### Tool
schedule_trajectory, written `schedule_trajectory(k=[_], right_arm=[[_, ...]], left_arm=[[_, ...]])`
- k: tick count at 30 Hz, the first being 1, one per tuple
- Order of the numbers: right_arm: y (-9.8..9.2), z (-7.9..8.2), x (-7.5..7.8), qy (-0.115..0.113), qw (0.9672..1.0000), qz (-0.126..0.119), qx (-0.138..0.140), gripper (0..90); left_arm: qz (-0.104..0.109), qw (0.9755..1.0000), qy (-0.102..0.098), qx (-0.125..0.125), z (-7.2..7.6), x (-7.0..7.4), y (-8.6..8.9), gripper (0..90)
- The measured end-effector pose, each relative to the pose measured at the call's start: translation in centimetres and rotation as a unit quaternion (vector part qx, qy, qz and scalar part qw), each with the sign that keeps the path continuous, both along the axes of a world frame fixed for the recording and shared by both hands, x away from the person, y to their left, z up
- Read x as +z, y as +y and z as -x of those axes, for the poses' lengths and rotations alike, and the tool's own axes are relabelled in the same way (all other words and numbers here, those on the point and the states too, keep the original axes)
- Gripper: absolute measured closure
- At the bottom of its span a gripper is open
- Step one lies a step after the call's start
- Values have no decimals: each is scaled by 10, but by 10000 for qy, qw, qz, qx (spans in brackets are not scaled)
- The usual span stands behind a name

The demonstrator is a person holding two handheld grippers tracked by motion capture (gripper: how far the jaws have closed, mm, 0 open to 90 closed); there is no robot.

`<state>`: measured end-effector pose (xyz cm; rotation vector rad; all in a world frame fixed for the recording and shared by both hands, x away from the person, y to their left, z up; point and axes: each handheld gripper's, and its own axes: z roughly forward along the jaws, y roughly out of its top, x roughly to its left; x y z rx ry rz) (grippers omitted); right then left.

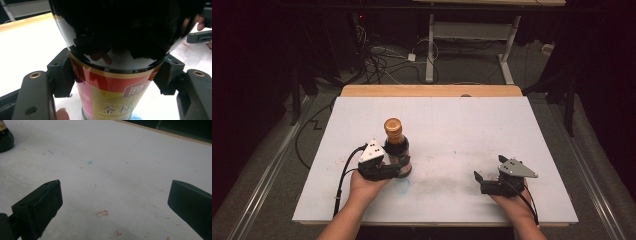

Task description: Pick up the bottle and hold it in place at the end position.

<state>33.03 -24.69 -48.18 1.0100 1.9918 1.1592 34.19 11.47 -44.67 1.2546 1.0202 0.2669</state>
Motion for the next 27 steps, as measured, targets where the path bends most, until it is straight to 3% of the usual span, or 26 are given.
schedule_trajectory(k=[27], right_arm=[[-1, -2, 0, 88, 9999, -79, -56, 0]], left_arm=[[-103, 9998, 44, -162, -2, 2, 1, 280]])
